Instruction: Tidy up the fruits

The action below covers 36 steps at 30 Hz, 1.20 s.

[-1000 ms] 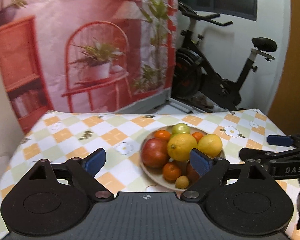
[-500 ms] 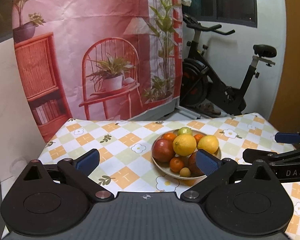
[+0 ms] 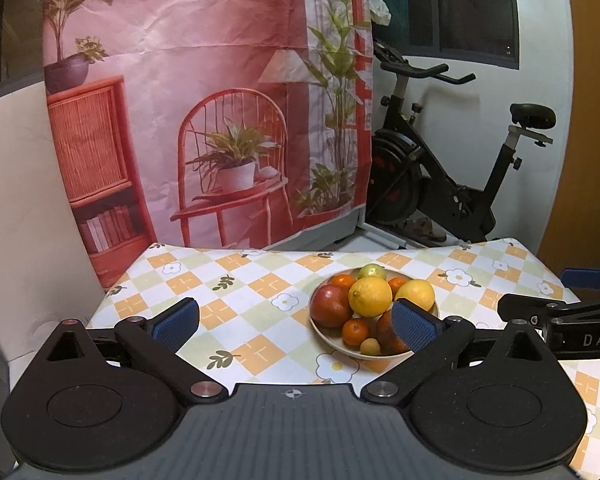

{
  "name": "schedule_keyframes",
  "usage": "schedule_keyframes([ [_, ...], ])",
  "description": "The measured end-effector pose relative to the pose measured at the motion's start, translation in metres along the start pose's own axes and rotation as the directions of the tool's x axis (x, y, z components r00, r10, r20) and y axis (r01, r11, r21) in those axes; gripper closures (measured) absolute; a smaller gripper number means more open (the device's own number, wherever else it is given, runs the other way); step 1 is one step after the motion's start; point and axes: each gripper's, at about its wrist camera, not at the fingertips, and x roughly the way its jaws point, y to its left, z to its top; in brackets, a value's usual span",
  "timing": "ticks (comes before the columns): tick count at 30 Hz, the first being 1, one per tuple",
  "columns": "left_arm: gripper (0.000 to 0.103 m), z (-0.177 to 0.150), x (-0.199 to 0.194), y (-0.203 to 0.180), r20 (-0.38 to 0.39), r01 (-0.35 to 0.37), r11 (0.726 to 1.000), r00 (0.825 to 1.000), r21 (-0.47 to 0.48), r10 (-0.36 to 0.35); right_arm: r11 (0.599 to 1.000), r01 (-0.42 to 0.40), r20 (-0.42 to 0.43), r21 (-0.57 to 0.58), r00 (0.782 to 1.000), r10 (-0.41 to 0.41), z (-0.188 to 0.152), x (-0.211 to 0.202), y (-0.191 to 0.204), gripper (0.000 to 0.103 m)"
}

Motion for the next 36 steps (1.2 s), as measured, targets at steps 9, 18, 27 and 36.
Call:
schedule_keyframes([
  [9, 0.000, 0.0003, -0.0013, -0.0035, 0.011, -0.002, 1.000, 1.000, 0.011, 0.002, 1.000, -0.008, 0.010, 0.008, 1.000, 0.008, 0.0025, -0.0050, 0.0008, 0.000],
  [18, 0.000, -0.0007, -0.0033, -0.0031, 0.015, 0.004, 1.000, 1.000, 0.010, -0.004, 1.000, -0.012, 0.013, 0.008, 1.000, 0.012, 0.0029, -0.0061, 0.0019, 0.000],
  [27, 0.000, -0.0011, -0.0060, -0.0026, 0.020, 0.015, 1.000, 1.000, 0.011, -0.015, 1.000, -0.012, 0.016, 0.011, 1.000, 0.012, 0.0032, -0.0073, 0.0029, 0.000],
  [36, 0.000, -0.0005, -0.0068, -0.0020, 0.015, 0.023, 1.000, 1.000, -0.003, -0.023, 1.000, -0.013, 0.017, 0.013, 1.000, 0.013, 0.0035, -0.0082, 0.0018, 0.000],
])
